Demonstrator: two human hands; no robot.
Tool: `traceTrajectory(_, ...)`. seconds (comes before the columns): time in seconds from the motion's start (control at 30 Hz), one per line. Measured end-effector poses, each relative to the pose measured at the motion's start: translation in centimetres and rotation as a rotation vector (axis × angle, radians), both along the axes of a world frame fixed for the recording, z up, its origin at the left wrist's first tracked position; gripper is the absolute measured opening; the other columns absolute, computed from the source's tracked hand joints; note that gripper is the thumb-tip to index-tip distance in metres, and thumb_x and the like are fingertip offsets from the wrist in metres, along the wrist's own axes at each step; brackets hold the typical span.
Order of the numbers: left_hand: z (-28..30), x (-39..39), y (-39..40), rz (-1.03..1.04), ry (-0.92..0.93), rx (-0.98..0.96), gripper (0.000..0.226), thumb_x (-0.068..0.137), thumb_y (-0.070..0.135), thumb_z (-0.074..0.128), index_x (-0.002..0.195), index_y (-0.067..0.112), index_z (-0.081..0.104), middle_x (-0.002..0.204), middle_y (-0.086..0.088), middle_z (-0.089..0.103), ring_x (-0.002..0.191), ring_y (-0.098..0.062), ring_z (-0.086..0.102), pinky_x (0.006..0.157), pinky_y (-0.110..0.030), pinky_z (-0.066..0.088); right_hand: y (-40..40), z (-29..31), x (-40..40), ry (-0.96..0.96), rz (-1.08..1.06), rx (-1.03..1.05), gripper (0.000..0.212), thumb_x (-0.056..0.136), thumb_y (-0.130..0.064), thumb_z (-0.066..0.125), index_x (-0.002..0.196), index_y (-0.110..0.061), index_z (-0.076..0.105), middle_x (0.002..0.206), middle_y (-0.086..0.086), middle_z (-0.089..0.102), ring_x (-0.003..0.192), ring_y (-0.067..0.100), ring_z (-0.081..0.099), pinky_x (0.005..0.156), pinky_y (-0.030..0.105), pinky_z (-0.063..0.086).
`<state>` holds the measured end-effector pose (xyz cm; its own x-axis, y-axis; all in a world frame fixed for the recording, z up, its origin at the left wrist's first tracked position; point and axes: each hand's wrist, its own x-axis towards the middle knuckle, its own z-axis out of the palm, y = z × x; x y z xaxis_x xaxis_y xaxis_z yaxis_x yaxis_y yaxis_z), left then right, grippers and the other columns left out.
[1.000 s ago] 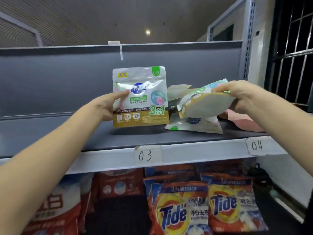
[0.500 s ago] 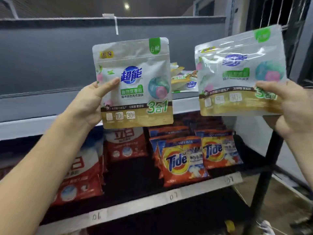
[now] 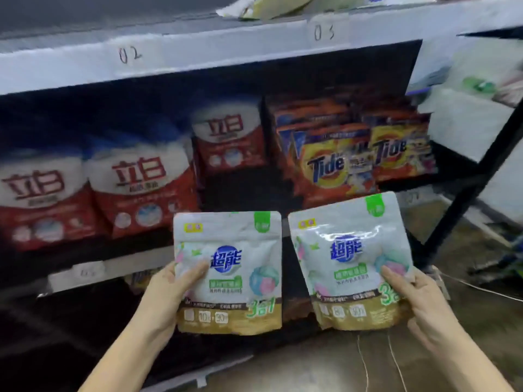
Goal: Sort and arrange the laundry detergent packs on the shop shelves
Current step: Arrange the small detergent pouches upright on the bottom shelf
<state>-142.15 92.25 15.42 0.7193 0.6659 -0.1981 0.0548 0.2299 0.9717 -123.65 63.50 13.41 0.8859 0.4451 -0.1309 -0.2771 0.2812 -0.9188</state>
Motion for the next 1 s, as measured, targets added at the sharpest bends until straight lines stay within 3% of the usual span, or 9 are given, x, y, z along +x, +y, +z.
traceTrajectory(0.1,-5.8,-0.7,0.2,0.032,0.117,-0.062,0.056,0.055,0.027,0.084,0.102,0.003,0.067,0.096,-0.019,0.072,0.086,-0.033,0.071,0.071,-0.038,0.059,1.1,-4.9,0.0,0.069,0.056,-0.116,0.077,0.027,-0.044,0.094,0.087,-0.004,0.069,0.085,0.018,0.073,0.069,0.022,0.071,0.055,0.027,0.057)
traceTrajectory(0.2,-10.4,-0.4,0.8,0.065,0.178,-0.147,0.029,0.078,0.015,0.071,0.103,0.003,0.065,0.093,-0.016,0.073,0.083,-0.030,0.072,0.063,-0.033,0.059,2.7,-8.9,1.0,0.139,0.144,-0.220,0.097,0.017,-0.052,0.092,0.096,-0.002,0.068,0.092,0.021,0.072,0.077,0.031,0.071,0.062,0.037,0.059)
traceTrajectory(0.27,-13.3,0.4,1.4,0.085,0.225,-0.178,0.031,0.077,0.017,0.068,0.105,0.003,0.065,0.094,-0.016,0.073,0.084,-0.031,0.072,0.066,-0.036,0.059,4.1,-11.4,2.1,0.145,0.190,-0.276,0.094,0.023,-0.054,0.091,0.098,-0.002,0.068,0.092,0.021,0.072,0.080,0.032,0.071,0.063,0.036,0.059)
traceTrajectory(0.4,-19.2,2.3,4.0,0.115,0.295,-0.189,0.026,0.084,0.011,0.065,0.108,0.003,0.063,0.095,-0.016,0.073,0.085,-0.032,0.071,0.069,-0.038,0.059,8.0,-16.4,5.0,0.137,0.236,-0.334,0.062,0.062,-0.040,0.077,0.107,0.002,0.065,0.091,0.016,0.073,0.081,0.028,0.071,0.070,0.037,0.059)
traceTrajectory(0.5,-23.2,4.6,7.3,0.184,0.311,-0.180,0.018,0.084,0.006,0.066,0.101,0.002,0.064,0.093,-0.020,0.072,0.075,-0.027,0.072,0.060,-0.030,0.059,12.5,-20.6,7.9,0.095,0.199,-0.316,0.071,0.046,-0.054,0.087,0.097,-0.007,0.068,0.091,0.012,0.074,0.076,0.022,0.072,0.062,0.030,0.059)
traceTrajectory(0.6,-26.7,7.4,11.6,0.260,0.270,-0.130,0.012,0.085,0.009,0.067,0.095,0.015,0.066,0.096,-0.012,0.072,0.081,-0.023,0.070,0.070,-0.033,0.058,18.4,-24.9,10.7,0.046,0.124,-0.294,0.018,0.078,-0.016,0.074,0.094,-0.012,0.066,0.088,0.006,0.071,0.075,0.018,0.067,0.067,0.023,0.054)
traceTrajectory(0.7,-30.4,10.0,16.8,0.207,0.173,0.019,0.021,0.086,0.013,0.066,0.106,0.021,0.066,0.103,-0.004,0.072,0.096,-0.022,0.067,0.089,-0.040,0.051,24.4,-28.8,13.9,-0.040,0.156,-0.213,0.014,0.084,-0.005,0.064,0.097,-0.008,0.067,0.074,0.000,0.073,0.073,0.020,0.067,0.061,0.023,0.056)
traceTrajectory(0.77,-32.7,11.7,20.0,0.201,0.135,0.059,0.027,0.086,0.014,0.066,0.113,0.016,0.065,0.107,-0.008,0.071,0.101,-0.027,0.066,0.093,-0.047,0.051,27.8,-30.9,15.9,-0.073,0.171,-0.166,0.017,0.085,-0.007,0.064,0.102,-0.005,0.066,0.083,0.006,0.073,0.077,0.023,0.069,0.067,0.033,0.058)
traceTrajectory(1.0,-37.1,17.8,28.7,0.214,-0.090,0.180,0.019,0.089,0.016,0.063,0.105,0.025,0.064,0.092,0.007,0.073,0.083,-0.010,0.070,0.067,-0.028,0.058,36.6,-35.5,21.4,-0.300,0.174,-0.112,0.020,0.090,-0.014,0.062,0.110,-0.013,0.063,0.092,0.001,0.069,0.080,0.014,0.066,0.066,0.026,0.052)
